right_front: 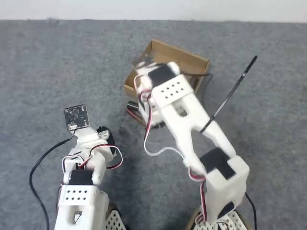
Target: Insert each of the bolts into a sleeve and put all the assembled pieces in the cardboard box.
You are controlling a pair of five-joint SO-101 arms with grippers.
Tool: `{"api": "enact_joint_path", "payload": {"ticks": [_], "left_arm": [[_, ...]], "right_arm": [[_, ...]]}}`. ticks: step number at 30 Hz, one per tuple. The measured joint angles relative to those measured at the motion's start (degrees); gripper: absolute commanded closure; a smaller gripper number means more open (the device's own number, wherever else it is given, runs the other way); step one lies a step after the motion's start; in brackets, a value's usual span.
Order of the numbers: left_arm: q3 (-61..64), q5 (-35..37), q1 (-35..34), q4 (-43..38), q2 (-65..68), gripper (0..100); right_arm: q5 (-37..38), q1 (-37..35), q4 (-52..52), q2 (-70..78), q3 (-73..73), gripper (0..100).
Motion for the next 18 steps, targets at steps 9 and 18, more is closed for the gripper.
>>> {"api": "enact_joint_path", "payload": {"ticks": [9,18], "left_arm": [[0.0,0.0,-12.1,0.0,0.0,99],[0.0,0.9,-25.8,2.6,0.0,99]], "right_arm": [[9.8,-2.9,-3.3,-5.1,7.3,99.2],[16.9,-2.9,-17.5,0.8,7.3,99.2]]}}
